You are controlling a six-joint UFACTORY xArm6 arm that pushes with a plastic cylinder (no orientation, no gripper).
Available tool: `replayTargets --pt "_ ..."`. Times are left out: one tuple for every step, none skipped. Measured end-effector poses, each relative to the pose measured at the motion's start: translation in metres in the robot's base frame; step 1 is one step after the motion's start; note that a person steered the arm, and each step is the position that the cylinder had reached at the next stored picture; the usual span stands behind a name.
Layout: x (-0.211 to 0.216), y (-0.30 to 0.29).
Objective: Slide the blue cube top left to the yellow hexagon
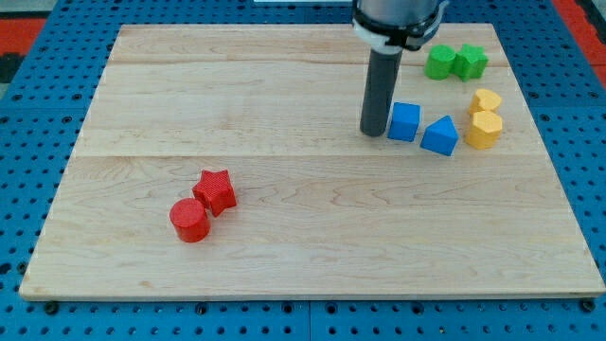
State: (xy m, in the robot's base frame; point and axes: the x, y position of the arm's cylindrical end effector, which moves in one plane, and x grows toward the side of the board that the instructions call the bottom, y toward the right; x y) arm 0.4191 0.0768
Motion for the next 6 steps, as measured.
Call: replayTargets --pt "0.012 0.012" --pt "-0.006 0.041" --pt "-0.017 0.069" --pt "-0.006 0.053" --pt "-0.017 0.001" --pt "-0.055 -0.005"
